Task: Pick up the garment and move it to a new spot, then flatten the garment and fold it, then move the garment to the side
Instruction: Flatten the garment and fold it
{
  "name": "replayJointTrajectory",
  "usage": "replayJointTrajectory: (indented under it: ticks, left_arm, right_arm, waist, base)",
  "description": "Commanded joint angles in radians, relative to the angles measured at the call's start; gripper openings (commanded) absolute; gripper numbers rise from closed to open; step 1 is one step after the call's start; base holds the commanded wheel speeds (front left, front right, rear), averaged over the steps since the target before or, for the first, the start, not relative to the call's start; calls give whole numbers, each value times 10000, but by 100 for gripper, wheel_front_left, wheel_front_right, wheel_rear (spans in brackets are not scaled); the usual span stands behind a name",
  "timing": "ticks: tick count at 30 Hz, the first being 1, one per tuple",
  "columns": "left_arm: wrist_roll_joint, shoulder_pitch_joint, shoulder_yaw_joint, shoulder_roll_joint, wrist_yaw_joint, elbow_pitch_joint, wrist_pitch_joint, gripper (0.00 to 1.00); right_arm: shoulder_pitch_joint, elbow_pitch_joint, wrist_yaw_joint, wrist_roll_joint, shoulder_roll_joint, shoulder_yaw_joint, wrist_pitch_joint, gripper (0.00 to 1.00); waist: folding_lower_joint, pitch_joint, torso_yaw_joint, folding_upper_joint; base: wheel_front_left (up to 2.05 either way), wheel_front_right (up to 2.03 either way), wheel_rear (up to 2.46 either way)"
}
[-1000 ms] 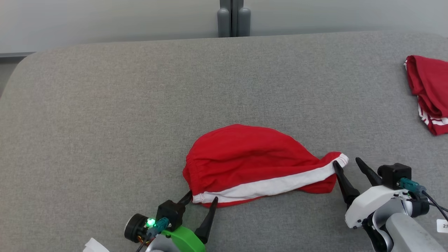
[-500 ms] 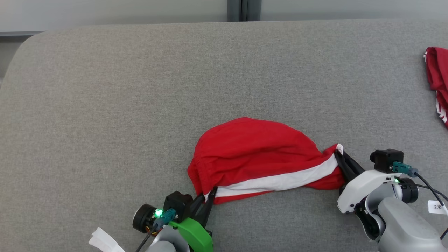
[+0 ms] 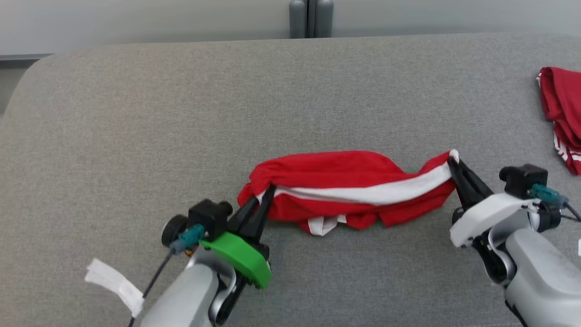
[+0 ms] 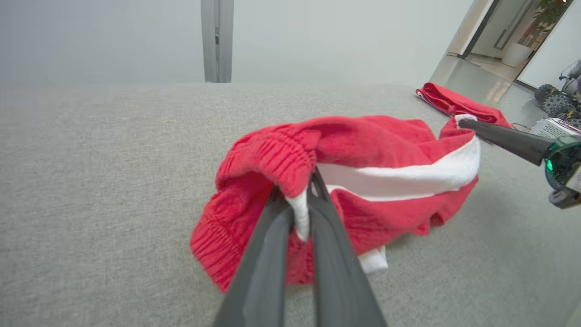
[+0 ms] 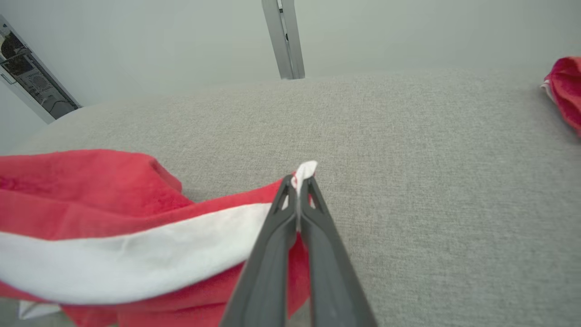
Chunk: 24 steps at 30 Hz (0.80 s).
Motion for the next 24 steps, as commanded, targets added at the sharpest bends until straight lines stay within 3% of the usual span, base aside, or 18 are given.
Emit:
replayJointTrajectory:
  ticks: [1,9,13,19,24]
  left_arm:
    - [-237,-528,-11,149,-22,-139,135,0]
    - [-1768,-4531,-97,821,-22,-21,1437,0]
    - [-2626,-6847,349,722,-22,759,1702,0]
    - [-3076,-9948,285,643,-23,1885,1653,0]
    - [-3347,-11427,36,711,-23,2452,1273,0]
  right_arm:
    - [-450,-77,-15,50,-105,31,-40,0]
    - [-4222,419,-15,400,-300,215,675,0]
    - [-6606,961,-15,636,-99,168,1085,0]
    - [-9640,1998,-15,635,86,110,1091,0]
    - [-10941,2497,-15,577,83,413,782,0]
  waist:
    - [-1,101,-95,0]
    - [-1,1178,-300,0]
    - [-1,1862,-411,0]
    - [-1,2527,-605,0]
    - [-1,2848,-704,0]
  base:
    - [0,0,0]
    - [0,0,0]
    - [0,0,0]
    - [0,0,0]
    - [0,0,0]
